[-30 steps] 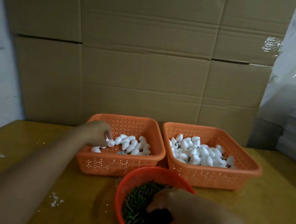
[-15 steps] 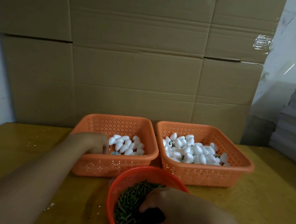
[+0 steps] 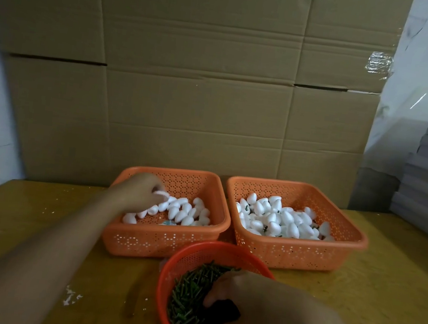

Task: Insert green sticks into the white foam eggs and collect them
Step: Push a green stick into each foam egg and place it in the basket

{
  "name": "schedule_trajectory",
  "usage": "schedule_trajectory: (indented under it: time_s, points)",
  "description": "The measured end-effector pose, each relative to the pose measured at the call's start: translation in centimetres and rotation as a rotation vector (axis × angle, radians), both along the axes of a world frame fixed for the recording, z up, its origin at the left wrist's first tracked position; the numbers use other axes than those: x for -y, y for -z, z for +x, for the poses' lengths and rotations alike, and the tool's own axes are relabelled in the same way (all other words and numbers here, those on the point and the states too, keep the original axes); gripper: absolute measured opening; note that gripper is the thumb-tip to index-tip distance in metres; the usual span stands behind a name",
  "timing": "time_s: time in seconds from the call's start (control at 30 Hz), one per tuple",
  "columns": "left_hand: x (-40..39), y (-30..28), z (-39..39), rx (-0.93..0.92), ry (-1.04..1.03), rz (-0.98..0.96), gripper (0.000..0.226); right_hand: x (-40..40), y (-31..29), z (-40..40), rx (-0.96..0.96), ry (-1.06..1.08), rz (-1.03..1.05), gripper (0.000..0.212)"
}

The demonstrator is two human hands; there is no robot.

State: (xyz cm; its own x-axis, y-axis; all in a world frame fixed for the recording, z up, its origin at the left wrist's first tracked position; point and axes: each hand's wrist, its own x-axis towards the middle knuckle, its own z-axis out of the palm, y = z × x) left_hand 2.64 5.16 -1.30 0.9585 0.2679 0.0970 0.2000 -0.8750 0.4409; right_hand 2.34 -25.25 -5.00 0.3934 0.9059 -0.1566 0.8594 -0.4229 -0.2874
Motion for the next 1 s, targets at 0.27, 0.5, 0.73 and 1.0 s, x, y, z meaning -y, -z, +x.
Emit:
schedule_trajectory:
  time_s: [0.27, 0.5, 0.73, 1.0]
  points:
    - [5.3, -0.6, -3.7, 0.284, 0.221, -1.241, 0.033, -0.1, 0.1, 0.0, 0.005, -0.003, -0.004, 0.048]
    - [7.4, -0.3, -4.8, 0.174, 0.250, -1.516, 0.034, -0.1, 0.0, 0.0, 0.015, -0.010, -0.009, 0.048]
    - [7.5, -0.4, -5.1, 0.121, 0.214, -1.603, 0.029, 0.0, -0.2, -0.1, 0.017, -0.011, -0.006, 0.048]
    - [8.0, -0.6, -5.3, 0.124, 0.148, -1.723, 0.034, -0.1, -0.1, -0.2, 0.013, -0.007, -0.008, 0.047]
